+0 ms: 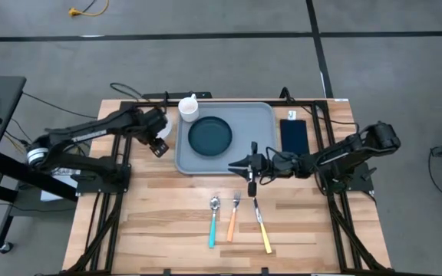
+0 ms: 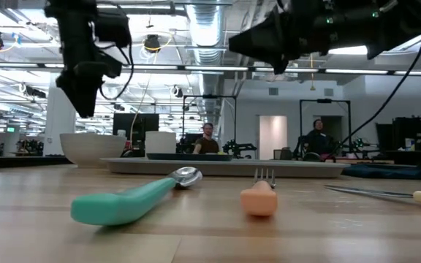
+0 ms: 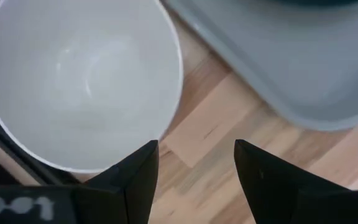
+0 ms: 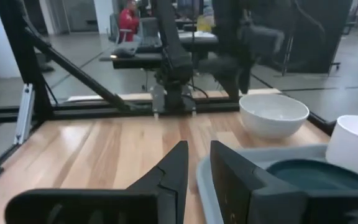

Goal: Set up tray
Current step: Put the white bowl on the green plate to the bottom right of the white mug

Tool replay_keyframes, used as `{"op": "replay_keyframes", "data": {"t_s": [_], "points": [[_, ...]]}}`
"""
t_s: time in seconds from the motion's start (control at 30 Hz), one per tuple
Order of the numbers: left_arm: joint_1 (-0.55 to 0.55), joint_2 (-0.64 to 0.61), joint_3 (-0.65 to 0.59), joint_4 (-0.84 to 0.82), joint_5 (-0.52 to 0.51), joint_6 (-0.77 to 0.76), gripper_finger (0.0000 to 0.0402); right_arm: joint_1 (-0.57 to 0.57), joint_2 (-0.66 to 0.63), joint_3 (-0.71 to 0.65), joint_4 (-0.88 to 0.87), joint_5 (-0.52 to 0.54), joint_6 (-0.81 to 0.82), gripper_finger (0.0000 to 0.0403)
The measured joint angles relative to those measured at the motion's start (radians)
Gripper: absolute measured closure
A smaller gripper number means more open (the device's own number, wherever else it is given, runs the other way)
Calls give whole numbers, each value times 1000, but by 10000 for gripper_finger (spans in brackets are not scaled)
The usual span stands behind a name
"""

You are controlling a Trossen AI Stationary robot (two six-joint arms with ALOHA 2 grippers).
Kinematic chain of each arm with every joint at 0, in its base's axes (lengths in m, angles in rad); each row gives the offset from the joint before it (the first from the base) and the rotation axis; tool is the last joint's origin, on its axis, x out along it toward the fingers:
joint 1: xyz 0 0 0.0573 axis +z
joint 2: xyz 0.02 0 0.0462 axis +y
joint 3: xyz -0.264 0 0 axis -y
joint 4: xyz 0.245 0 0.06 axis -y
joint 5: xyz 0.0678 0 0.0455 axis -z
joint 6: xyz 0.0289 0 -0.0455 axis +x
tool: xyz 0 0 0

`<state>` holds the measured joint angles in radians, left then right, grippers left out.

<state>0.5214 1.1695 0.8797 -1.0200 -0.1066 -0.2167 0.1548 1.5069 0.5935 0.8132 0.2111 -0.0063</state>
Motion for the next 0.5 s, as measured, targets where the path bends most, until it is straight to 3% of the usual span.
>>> {"op": "replay_keyframes", "data": {"t_s": [0.2,0.5], "points": [[9,90,59,7,27,114,203,3,8,0,-12,0,-1,340],[9,174,73,8,-47,229,203,2,19,-1,-47,0,4,341]]}}
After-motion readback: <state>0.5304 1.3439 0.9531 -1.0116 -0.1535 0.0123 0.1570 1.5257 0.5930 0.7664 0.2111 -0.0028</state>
